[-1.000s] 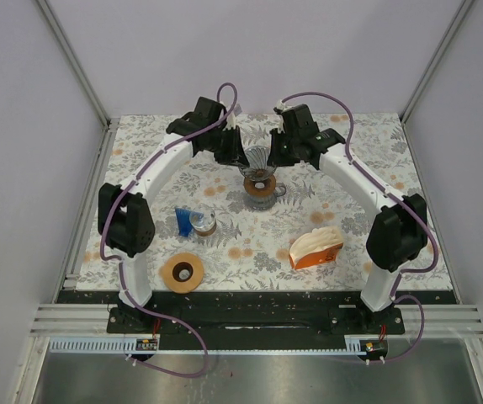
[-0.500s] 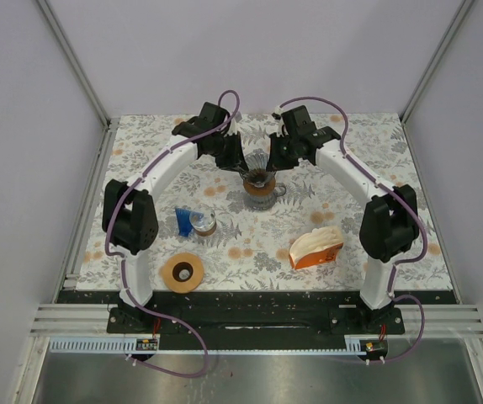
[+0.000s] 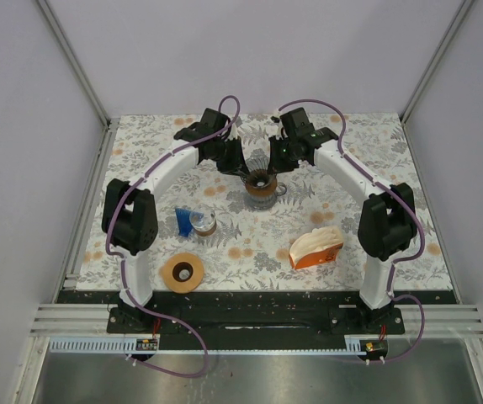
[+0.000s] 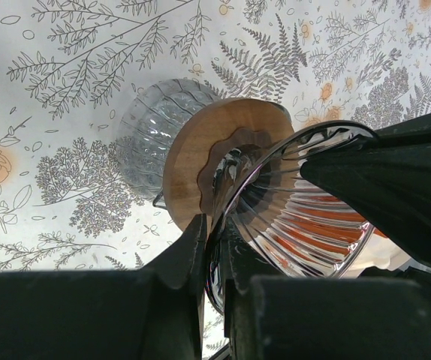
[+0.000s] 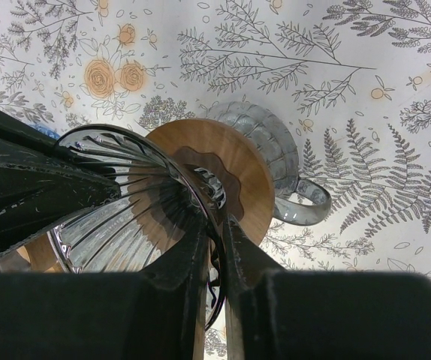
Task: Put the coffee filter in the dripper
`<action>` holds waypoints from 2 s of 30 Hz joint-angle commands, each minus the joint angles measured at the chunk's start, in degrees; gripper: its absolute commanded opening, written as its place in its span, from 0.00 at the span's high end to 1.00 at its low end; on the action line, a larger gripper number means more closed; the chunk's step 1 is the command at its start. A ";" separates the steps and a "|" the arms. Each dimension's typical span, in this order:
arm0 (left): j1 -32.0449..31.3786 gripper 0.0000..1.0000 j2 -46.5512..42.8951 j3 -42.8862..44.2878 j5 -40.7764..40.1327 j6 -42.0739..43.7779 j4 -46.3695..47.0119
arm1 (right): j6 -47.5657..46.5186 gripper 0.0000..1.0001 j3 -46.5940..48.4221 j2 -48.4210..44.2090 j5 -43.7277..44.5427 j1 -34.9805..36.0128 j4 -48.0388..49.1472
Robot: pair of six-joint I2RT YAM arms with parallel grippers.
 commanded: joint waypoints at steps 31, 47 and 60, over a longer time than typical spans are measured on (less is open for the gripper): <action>-2.23 1.00 4.87 -4.99 -4.54 4.36 -2.13 | -0.74 1.00 -9.34 6.77 2.55 -0.77 2.69; -2.15 0.68 -1.01 5.65 -5.15 6.11 0.95 | 0.84 0.66 -0.65 2.02 -0.09 -0.77 1.19; -1.97 0.61 -1.02 7.24 -6.74 7.43 -1.07 | 0.49 0.54 4.72 1.23 -1.32 -0.77 -0.13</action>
